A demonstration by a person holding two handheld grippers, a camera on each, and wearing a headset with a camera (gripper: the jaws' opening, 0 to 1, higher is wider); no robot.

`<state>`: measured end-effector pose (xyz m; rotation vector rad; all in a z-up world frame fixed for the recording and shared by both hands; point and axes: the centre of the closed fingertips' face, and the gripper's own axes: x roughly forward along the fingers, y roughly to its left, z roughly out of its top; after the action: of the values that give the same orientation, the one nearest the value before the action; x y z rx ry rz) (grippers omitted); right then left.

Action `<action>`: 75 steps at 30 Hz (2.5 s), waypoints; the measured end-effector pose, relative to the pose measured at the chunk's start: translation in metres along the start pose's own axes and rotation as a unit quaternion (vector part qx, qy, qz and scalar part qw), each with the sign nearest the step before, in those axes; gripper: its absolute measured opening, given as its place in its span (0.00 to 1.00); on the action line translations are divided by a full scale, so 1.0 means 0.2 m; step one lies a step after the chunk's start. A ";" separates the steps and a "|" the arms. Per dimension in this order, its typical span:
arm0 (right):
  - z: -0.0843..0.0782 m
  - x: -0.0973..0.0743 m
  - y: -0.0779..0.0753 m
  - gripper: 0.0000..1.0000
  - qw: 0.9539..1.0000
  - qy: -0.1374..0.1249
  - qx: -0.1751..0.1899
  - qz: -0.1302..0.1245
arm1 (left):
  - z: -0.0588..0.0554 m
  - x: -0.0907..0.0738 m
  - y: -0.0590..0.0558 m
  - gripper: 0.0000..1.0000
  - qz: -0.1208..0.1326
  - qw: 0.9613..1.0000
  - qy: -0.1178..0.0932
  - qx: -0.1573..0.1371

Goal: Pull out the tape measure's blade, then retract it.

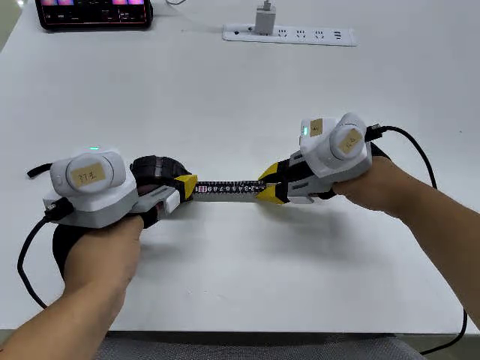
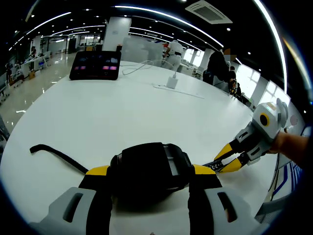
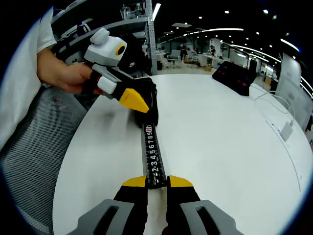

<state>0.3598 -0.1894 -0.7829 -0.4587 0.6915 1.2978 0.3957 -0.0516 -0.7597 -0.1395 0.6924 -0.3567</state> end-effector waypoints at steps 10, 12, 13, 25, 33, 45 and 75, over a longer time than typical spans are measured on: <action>0.04 0.04 0.01 0.10 1.000 -0.005 -0.003 0.004 | 0.00 0.00 0.00 0.58 -0.002 1.000 0.000 -0.001; 0.04 0.05 0.01 0.10 1.000 -0.008 -0.002 0.005 | 0.00 0.00 0.00 0.58 -0.002 1.000 0.000 -0.002; 0.05 0.06 0.01 0.10 1.000 -0.010 -0.002 0.005 | 0.00 0.00 0.00 0.58 -0.002 1.000 0.000 -0.002; 0.10 0.12 0.02 0.10 1.000 -0.019 -0.004 0.012 | 0.00 0.00 0.00 0.58 -0.003 1.000 0.000 -0.004; 0.13 0.16 0.01 0.10 1.000 -0.023 -0.006 0.014 | 0.00 0.00 0.00 0.58 -0.004 1.000 0.000 -0.006; 0.17 0.21 0.01 0.10 0.999 -0.030 -0.011 0.017 | 0.00 0.00 0.00 0.58 -0.006 1.000 0.001 -0.009; 0.29 0.33 0.04 0.10 0.999 -0.044 -0.013 0.028 | 0.00 0.00 0.00 0.59 -0.006 1.000 0.001 -0.010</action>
<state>0.3706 -0.1024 -0.7868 -0.4036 0.6188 1.3719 0.3958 -0.0506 -0.7595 -0.1617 0.6973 -0.3620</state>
